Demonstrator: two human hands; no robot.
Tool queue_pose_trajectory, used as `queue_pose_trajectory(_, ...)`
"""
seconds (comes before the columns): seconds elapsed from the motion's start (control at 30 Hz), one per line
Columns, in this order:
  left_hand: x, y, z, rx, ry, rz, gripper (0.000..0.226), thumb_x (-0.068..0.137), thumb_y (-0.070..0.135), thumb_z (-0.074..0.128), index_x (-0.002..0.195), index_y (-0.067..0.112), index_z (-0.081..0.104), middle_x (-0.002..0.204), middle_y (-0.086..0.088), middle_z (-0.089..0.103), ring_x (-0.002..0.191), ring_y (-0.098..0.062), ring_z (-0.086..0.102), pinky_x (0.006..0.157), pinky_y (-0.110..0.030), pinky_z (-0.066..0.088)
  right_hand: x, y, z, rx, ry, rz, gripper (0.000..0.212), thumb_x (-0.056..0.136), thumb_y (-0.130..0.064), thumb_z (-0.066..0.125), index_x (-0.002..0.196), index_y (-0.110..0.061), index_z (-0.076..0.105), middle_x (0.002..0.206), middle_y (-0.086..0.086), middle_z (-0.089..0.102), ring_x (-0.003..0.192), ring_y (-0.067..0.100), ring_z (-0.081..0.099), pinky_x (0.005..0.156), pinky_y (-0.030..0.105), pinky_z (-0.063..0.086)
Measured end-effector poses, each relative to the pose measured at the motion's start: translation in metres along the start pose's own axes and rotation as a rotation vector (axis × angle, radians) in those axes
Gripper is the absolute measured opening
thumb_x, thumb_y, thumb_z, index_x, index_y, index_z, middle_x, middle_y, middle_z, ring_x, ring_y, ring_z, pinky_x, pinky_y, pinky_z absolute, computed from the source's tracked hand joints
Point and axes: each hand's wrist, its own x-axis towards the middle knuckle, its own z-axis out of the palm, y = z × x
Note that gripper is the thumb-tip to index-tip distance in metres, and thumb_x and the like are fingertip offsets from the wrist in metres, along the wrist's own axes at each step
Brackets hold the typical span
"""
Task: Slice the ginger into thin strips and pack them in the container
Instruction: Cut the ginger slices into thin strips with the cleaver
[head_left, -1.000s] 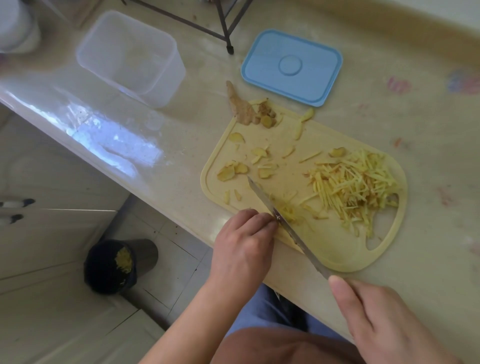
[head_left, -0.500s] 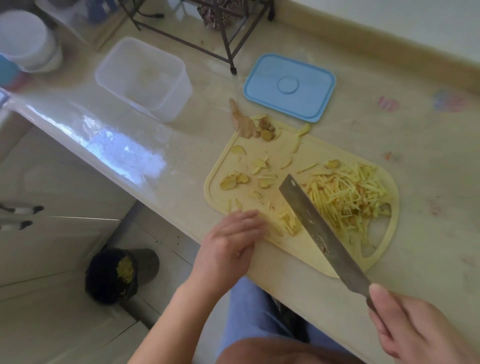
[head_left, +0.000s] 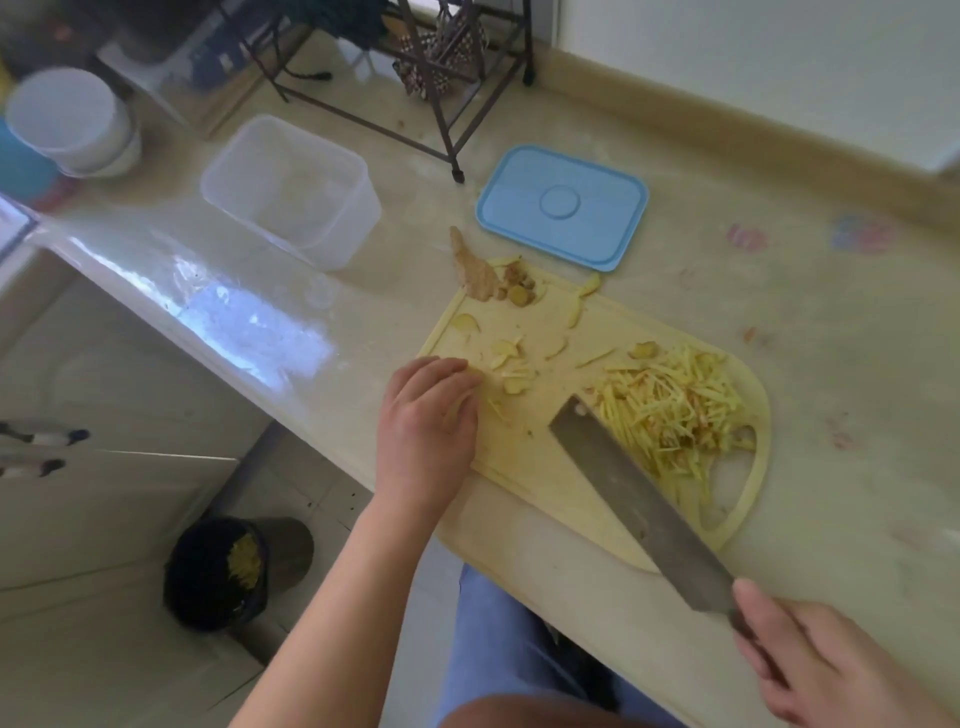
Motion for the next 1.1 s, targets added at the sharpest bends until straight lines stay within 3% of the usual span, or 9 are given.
queue_pose_trajectory(0.1,0.004,0.002,-0.001,-0.019,0.042,-0.044,0.02,0.083,0.004,0.075,0.101,0.011,0.078,0.109,0.0,0.071,0.111,-0.023,0.059,0.099,-0.03,0.046,-0.001,0.013,-0.004,0.071,0.085,0.017,0.096,0.043,-0.104,0.034,0.061,-0.013,0.06,0.046,0.011,0.055,0.04,0.021,0.051,0.045,0.024,0.04)
queue_pose_trajectory(0.2,0.014,0.003,-0.012,-0.061,0.087,-0.219,0.026,0.088,0.004,0.07,0.113,0.012,0.072,0.116,0.005,0.066,0.115,-0.019,0.057,0.103,-0.015,0.039,-0.006,0.012,0.007,0.143,0.23,-0.062,0.059,0.066,-0.085,0.057,0.065,-0.028,0.069,0.055,0.0,0.066,0.048,0.016,0.064,0.052,0.029,0.054)
queue_pose_trajectory(0.27,0.022,-0.003,-0.019,-0.07,0.035,-0.375,0.027,0.094,0.01,0.064,0.119,0.018,0.069,0.121,0.004,0.064,0.12,-0.019,0.054,0.107,-0.027,0.041,0.001,0.009,0.01,0.167,0.211,-0.102,0.05,0.078,-0.068,0.062,0.064,-0.021,0.069,0.051,0.011,0.062,0.045,0.023,0.061,0.048,0.036,0.052)
queue_pose_trajectory(0.37,0.028,-0.011,-0.021,0.028,-0.136,-0.235,0.02,0.093,0.016,0.067,0.112,0.016,0.074,0.116,0.001,0.066,0.112,-0.025,0.053,0.099,-0.048,0.046,0.013,0.012,0.007,0.163,0.161,-0.071,0.096,0.045,-0.101,0.042,0.067,-0.01,0.063,0.057,0.027,0.057,0.039,0.03,0.053,0.045,0.027,0.042)
queue_pose_trajectory(0.43,0.027,-0.015,-0.018,0.12,-0.165,-0.08,0.015,0.088,0.015,0.074,0.102,0.017,0.078,0.105,0.0,0.068,0.102,-0.029,0.054,0.087,-0.049,0.047,0.018,0.014,0.004,0.143,0.113,-0.041,0.104,0.04,-0.105,0.035,0.064,-0.007,0.06,0.054,0.028,0.056,0.041,0.035,0.052,0.046,0.024,0.039)
queue_pose_trajectory(0.63,0.033,-0.008,-0.022,0.196,-0.223,-0.171,0.008,0.084,0.021,0.078,0.093,0.02,0.078,0.09,0.008,0.068,0.094,-0.023,0.056,0.085,-0.034,0.031,0.026,0.009,0.003,0.037,0.08,-0.066,0.105,0.04,-0.106,0.028,0.055,-0.006,0.055,0.044,0.019,0.051,0.037,0.018,0.049,0.043,0.022,0.035)
queue_pose_trajectory(0.77,0.035,-0.007,-0.029,0.15,-0.259,-0.164,0.007,0.083,0.013,0.077,0.087,0.018,0.073,0.081,0.016,0.058,0.09,-0.022,0.056,0.084,-0.039,0.042,0.022,0.01,0.004,0.027,0.085,-0.093,0.106,0.037,-0.107,0.025,0.054,-0.007,0.057,0.046,0.017,0.058,0.041,0.026,0.054,0.044,0.022,0.038)
queue_pose_trajectory(0.97,0.057,-0.001,-0.03,0.021,-0.345,-0.108,0.008,0.084,0.01,0.075,0.089,0.016,0.078,0.082,0.011,0.062,0.084,-0.014,0.056,0.078,-0.029,0.045,0.02,0.005,0.006,0.007,0.113,-0.121,0.107,0.032,-0.108,0.026,0.054,-0.009,0.059,0.048,0.018,0.059,0.044,0.028,0.055,0.046,0.025,0.041)
queue_pose_trajectory(1.1,0.059,-0.008,-0.018,0.01,-0.386,-0.043,0.011,0.078,0.012,0.08,0.087,0.017,0.082,0.087,0.01,0.062,0.087,-0.019,0.059,0.082,-0.038,0.051,0.019,-0.001,0.008,0.016,0.145,-0.135,0.103,0.038,-0.107,0.026,0.056,-0.011,0.06,0.047,0.015,0.059,0.042,0.022,0.055,0.049,0.03,0.044)
